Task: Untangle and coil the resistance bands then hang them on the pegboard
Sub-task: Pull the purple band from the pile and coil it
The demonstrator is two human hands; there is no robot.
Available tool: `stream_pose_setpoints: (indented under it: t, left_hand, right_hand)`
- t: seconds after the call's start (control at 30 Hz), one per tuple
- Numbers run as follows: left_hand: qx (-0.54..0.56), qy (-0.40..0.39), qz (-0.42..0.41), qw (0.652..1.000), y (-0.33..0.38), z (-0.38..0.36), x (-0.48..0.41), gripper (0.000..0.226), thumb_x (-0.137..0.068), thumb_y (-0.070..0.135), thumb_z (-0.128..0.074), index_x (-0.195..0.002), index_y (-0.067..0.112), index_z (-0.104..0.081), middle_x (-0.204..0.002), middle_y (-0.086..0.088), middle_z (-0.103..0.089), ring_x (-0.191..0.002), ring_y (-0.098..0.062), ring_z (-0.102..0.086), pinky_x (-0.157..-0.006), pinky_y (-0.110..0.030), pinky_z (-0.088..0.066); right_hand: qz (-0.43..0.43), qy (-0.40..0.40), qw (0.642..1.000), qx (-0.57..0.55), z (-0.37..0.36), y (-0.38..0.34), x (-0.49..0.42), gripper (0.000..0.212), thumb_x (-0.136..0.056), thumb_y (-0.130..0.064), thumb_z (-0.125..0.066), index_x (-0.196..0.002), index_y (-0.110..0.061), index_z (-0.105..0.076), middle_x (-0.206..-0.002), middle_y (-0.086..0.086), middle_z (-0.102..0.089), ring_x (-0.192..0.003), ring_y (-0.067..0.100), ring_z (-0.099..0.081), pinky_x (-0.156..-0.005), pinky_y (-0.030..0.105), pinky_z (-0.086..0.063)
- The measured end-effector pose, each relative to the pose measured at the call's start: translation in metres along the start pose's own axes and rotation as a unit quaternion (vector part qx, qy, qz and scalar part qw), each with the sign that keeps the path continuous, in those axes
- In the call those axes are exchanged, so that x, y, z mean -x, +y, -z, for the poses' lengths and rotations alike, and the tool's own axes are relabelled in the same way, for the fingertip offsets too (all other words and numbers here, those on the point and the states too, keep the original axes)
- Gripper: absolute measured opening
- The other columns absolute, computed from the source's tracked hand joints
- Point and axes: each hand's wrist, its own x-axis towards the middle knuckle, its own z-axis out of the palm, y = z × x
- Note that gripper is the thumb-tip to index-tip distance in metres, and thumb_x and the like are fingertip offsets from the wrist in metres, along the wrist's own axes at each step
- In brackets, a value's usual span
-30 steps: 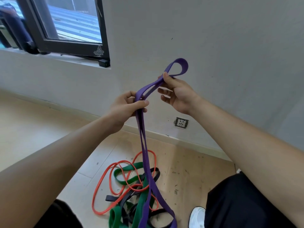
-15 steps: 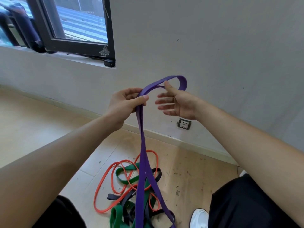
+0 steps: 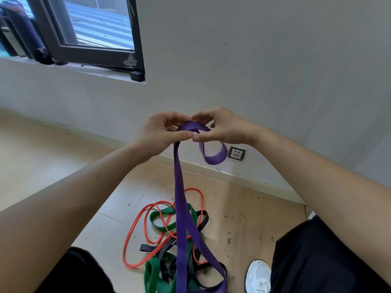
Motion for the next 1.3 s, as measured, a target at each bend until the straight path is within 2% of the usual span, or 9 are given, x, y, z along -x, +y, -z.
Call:
stream_pose_setpoints:
  t: [0.1,0.27,0.47,0.63,0.73,0.87,1.0,1.17,1.3]
  left_hand:
    - [-0.025,-0.024,-0.011,0.999,-0.001,0.004,0.003,0.04,-0.082,0.02,-0.083,-0.119,0.015,-0.07,-0.102,0.0,-0.076,-0.084,-0.013,-0.072,-0.076,-0.021,-0.058]
    - [0.005,-0.072,0.019,0.997,-0.006,0.003,0.004,0.039,-0.084,0.008,-0.079,-0.119,0.014,-0.062,-0.098,-0.009,-0.076,-0.088,-0.019,-0.075,-0.082,-0.03,-0.061]
    - [0.029,-0.201,0.074,0.976,-0.014,-0.005,0.009,0.014,-0.092,0.007,-0.069,-0.104,0.009,-0.062,-0.099,-0.009,-0.071,-0.098,-0.028,-0.072,-0.087,-0.034,-0.058]
    - [0.066,-0.173,0.088,0.979,-0.006,-0.003,0.008,0.021,-0.093,0.008,-0.066,-0.113,0.009,-0.058,-0.099,-0.009,-0.074,-0.101,-0.029,-0.073,-0.082,-0.029,-0.06]
    - [0.088,-0.136,0.081,0.984,0.004,0.002,0.004,0.033,-0.082,0.016,-0.073,-0.111,0.009,-0.058,-0.101,-0.012,-0.076,-0.1,-0.027,-0.075,-0.088,-0.033,-0.06]
    - [0.116,-0.004,0.052,0.992,0.011,0.017,-0.002,0.023,-0.09,0.011,-0.072,-0.111,0.008,-0.064,-0.088,-0.006,-0.072,-0.086,-0.025,-0.071,-0.091,-0.037,-0.06]
    - [0.105,0.093,0.021,0.99,0.011,0.031,-0.002,0.022,-0.092,0.018,-0.073,-0.113,0.015,-0.069,-0.092,-0.001,-0.072,-0.086,-0.019,-0.071,-0.092,-0.034,-0.06]
    - [0.08,0.139,0.002,0.987,0.008,0.043,-0.001,0.03,-0.095,0.022,-0.07,-0.124,0.013,-0.069,-0.105,-0.007,-0.073,-0.093,-0.019,-0.072,-0.091,-0.032,-0.06]
    - [0.075,0.133,-0.011,0.988,0.013,0.037,0.0,0.032,-0.096,0.02,-0.069,-0.126,0.01,-0.067,-0.106,-0.008,-0.072,-0.091,-0.018,-0.072,-0.089,-0.031,-0.06]
  right_hand:
    - [0.009,-0.01,0.999,-0.037,-0.003,0.004,-0.001,0.027,-0.087,-0.025,-0.079,-0.112,-0.015,-0.074,-0.098,0.004,-0.076,-0.093,0.024,-0.069,-0.087,0.037,-0.054]
    - [0.022,0.041,0.992,-0.115,0.0,0.003,-0.001,0.024,-0.089,-0.018,-0.077,-0.111,-0.009,-0.074,-0.095,0.003,-0.075,-0.084,0.009,-0.067,-0.081,0.023,-0.053]
    - [0.032,0.198,0.937,-0.285,0.022,-0.003,-0.005,0.007,-0.094,-0.011,-0.069,-0.1,-0.014,-0.069,-0.086,0.0,-0.066,-0.083,0.013,-0.062,-0.08,0.03,-0.053]
    - [0.003,0.324,0.862,-0.389,0.047,0.01,-0.001,0.003,-0.094,-0.02,-0.067,-0.094,-0.018,-0.07,-0.081,-0.003,-0.064,-0.078,0.012,-0.061,-0.075,0.029,-0.05]
    - [-0.023,0.342,0.847,-0.406,0.05,0.018,0.001,0.007,-0.099,-0.021,-0.065,-0.094,-0.018,-0.069,-0.081,-0.004,-0.064,-0.077,0.011,-0.061,-0.077,0.03,-0.05]
    - [-0.068,0.305,0.865,-0.391,0.047,0.04,0.002,0.009,-0.1,-0.025,-0.063,-0.098,-0.019,-0.069,-0.087,-0.005,-0.068,-0.08,0.012,-0.064,-0.081,0.034,-0.05]
    - [-0.096,0.184,0.93,-0.304,0.027,0.065,0.007,0.009,-0.1,-0.022,-0.063,-0.102,-0.017,-0.07,-0.094,0.0,-0.072,-0.087,0.016,-0.066,-0.084,0.034,-0.048]
    - [-0.132,-0.01,0.977,-0.169,-0.003,0.068,0.008,0.025,-0.093,-0.016,-0.072,-0.118,-0.009,-0.07,-0.117,0.018,-0.072,-0.103,0.022,-0.067,-0.096,0.032,-0.049]
    - [-0.124,-0.081,0.979,-0.14,-0.032,0.047,-0.001,0.033,-0.091,-0.019,-0.074,-0.123,-0.011,-0.067,-0.12,0.01,-0.071,-0.114,0.023,-0.066,-0.107,0.038,-0.05]
